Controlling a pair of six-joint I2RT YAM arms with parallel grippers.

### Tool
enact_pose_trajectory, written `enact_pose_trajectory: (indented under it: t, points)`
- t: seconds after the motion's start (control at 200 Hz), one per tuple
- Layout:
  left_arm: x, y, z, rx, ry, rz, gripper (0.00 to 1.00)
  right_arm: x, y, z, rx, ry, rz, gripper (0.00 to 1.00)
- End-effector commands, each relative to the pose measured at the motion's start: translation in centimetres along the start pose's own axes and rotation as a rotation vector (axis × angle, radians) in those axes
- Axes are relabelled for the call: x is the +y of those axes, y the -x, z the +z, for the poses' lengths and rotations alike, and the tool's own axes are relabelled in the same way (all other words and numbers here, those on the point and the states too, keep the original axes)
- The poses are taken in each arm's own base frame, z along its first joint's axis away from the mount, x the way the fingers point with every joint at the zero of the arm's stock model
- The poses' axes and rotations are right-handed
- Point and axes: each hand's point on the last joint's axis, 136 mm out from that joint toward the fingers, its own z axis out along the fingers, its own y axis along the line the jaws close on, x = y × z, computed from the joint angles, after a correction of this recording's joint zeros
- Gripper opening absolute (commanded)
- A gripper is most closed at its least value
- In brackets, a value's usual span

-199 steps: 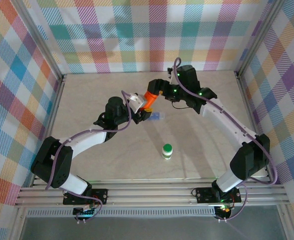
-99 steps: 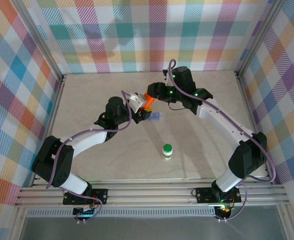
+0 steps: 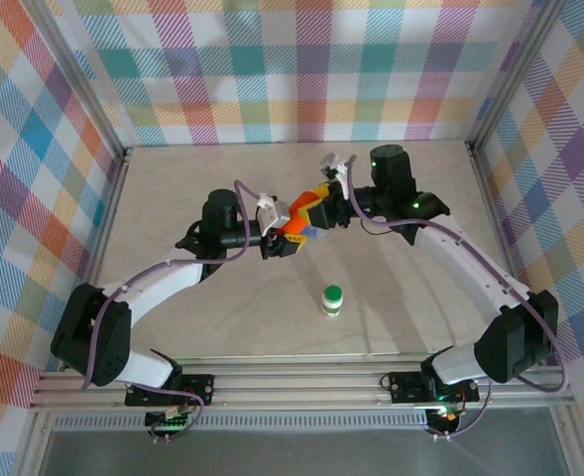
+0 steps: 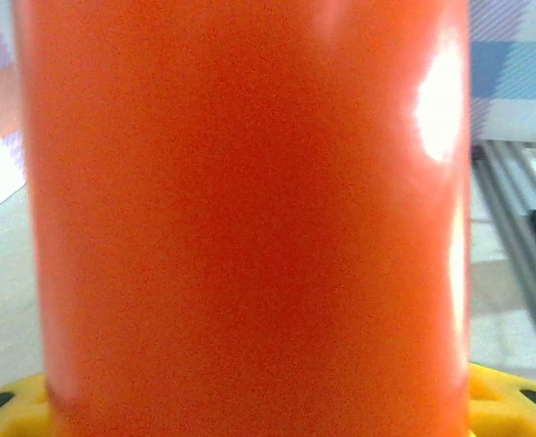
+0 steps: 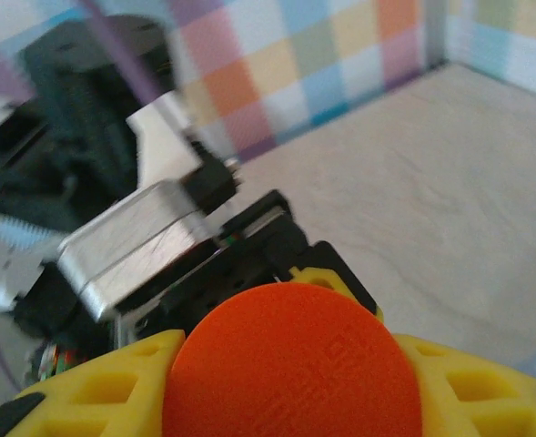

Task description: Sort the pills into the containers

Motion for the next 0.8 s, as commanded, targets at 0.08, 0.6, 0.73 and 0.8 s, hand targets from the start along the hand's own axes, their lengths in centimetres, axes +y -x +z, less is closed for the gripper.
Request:
enact_pose_trajectory:
  t: [0.08,0.6,0.73,0.8]
  points:
    - [-3.9,1.7,-1.9,-0.024,-0.162,0.016,0.00,3.4,2.3,-2.6,-0.035,0.166,-0.334,0.31]
    - [2.0,-0.3,-2.5,0.073,0.228,-0.070,0.00,-2.7,4.7,-4.8,-0.082,-0.276,-0.245,0.29]
    - [5.5,-3.7,-3.0,0.151,0.441,-0.184,0.00,-7.5,1.8,-5.1,-0.073,-0.497,-0.048,0.27]
    - [6.1,-5.6,-3.1,0.195,0.491,-0.218,0.00,-9.6,-0.6,-4.8,-0.041,-0.573,0.028,0.27]
